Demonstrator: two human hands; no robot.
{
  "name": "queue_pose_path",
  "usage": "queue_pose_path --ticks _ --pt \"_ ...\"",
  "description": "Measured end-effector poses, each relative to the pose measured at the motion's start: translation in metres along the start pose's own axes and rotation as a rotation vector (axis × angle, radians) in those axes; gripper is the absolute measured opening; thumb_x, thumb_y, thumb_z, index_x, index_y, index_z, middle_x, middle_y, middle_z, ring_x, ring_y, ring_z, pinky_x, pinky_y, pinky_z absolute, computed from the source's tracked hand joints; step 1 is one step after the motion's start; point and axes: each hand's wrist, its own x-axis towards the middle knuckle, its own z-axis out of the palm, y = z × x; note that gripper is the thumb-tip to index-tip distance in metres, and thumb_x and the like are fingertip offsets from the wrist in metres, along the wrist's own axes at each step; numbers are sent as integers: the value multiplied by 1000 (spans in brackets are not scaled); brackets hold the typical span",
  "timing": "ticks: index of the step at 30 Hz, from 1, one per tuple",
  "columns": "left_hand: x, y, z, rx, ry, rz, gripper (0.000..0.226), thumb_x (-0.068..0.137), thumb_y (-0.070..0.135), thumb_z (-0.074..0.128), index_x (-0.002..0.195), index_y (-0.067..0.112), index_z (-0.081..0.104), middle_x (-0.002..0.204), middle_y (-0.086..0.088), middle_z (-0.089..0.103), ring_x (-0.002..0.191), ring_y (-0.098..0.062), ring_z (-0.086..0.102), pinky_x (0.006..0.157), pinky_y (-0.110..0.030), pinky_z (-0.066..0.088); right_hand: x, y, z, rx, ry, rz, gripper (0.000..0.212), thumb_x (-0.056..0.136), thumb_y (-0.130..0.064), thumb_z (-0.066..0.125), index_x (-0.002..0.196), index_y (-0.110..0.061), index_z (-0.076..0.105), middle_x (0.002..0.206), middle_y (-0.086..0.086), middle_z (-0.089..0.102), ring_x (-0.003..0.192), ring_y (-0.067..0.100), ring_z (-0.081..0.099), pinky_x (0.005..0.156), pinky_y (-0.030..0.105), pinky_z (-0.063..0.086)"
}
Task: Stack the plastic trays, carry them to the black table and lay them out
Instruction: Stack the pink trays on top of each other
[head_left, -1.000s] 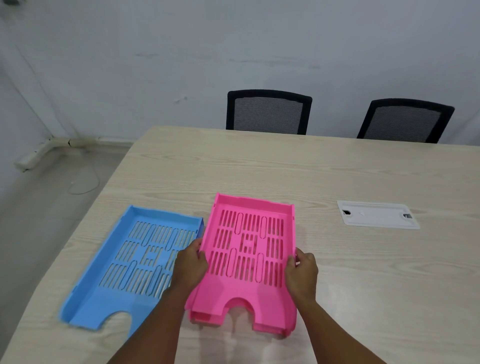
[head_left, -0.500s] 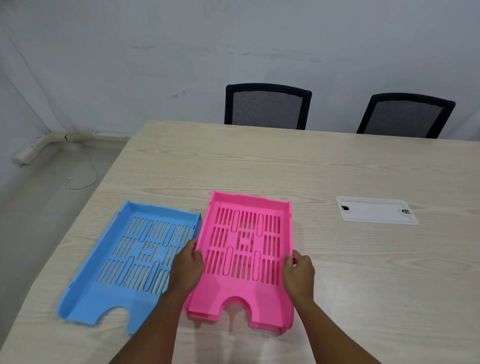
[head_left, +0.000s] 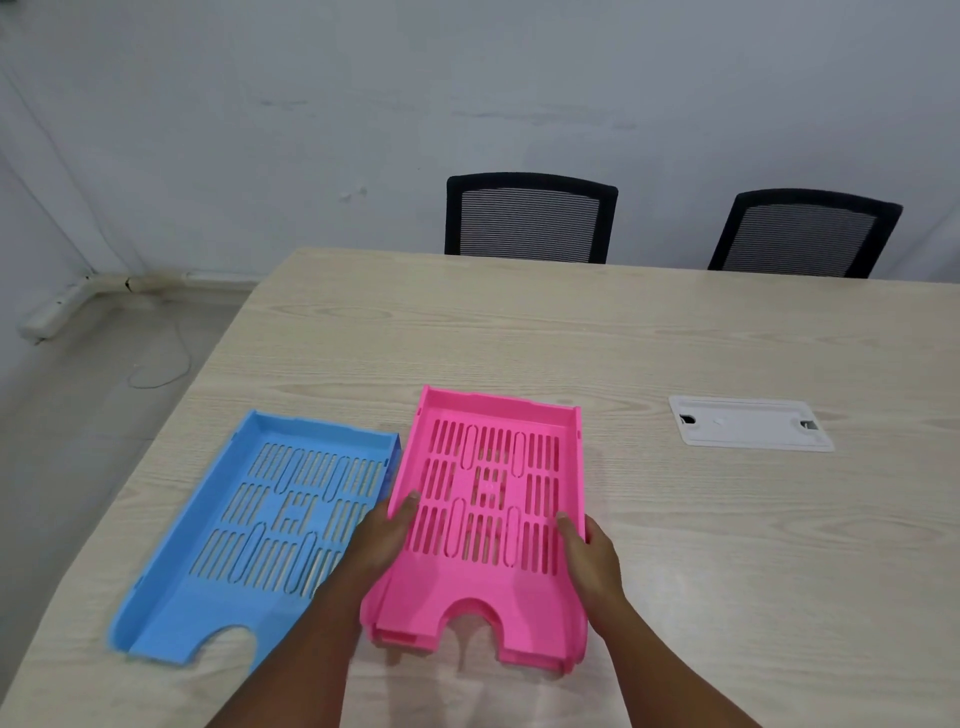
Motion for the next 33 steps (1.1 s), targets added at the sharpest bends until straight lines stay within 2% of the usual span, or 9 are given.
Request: queue_pose_path --ticks 4,8,14,17,20,22,25,27,33 --pt "0 -1 -1 -90 37 -55 63 104 52 25 97 13 74 86 -9 75 86 -28 72 90 -46 57 -2 2 -3 50 13 32 47 104 -46 36 125 -16 67 103 3 74 97 21 70 94 45 54" --pt "1 -4 -2 -110 49 -70 61 105 50 27 79 15 70 74 -8 71 71 -24 69 76 -40 58 -8 7 -7 74 23 49 45 104 -45 37 120 -20 70 104 3 76 100 23 71 98 47 53" --pt "-1 -9 6 -30 89 -26 73 105 49 18 87 -2 68 76 -18 66 78 -33 71 83 -45 57 -16 4 -5 36 32 68 46 104 -45 35 97 -23 74 91 5 79 87 23 75 72 33 56" --pt "-2 -16 8 40 107 -14 71 106 48 18 75 1 62 69 -16 58 64 -25 60 71 -37 52 -18 6 -4 11 35 63 51 105 -45 33 92 -19 75 90 11 78 85 26 75 66 32 55" --pt "-3 -16 8 38 82 -1 67 106 46 20 73 4 60 65 -13 52 60 -20 53 63 -33 46 -16 11 -4 -29 33 53 54 105 -46 32 97 -15 75 91 11 77 86 27 74 71 35 58" --pt "-3 -13 5 64 73 -5 67 106 47 21 74 5 62 66 -12 56 61 -21 56 66 -31 46 -15 11 -4 -79 46 43 54 104 -47 31 103 -13 74 95 11 76 93 30 72 85 45 58" --pt "-5 -12 -2 104 63 9 64 106 47 27 94 1 70 90 -20 70 85 -31 68 79 -38 51 -11 8 -5 -268 194 -42 46 101 -43 42 128 -12 65 117 12 68 118 35 57 103 54 46" --pt "-7 -10 -9 127 131 38 50 106 41 34 104 5 69 99 -17 71 93 -31 67 83 -40 52 -10 2 -5 -357 280 -133 50 98 -39 52 138 -9 56 125 12 59 124 33 45 105 53 42" --pt "-23 -2 -30 77 366 58 27 102 30 47 108 13 68 108 -10 69 92 -23 59 79 -32 42 -6 -38 2 -402 340 -426 33 93 -20 59 123 -7 59 112 11 56 111 29 44 93 45 45"
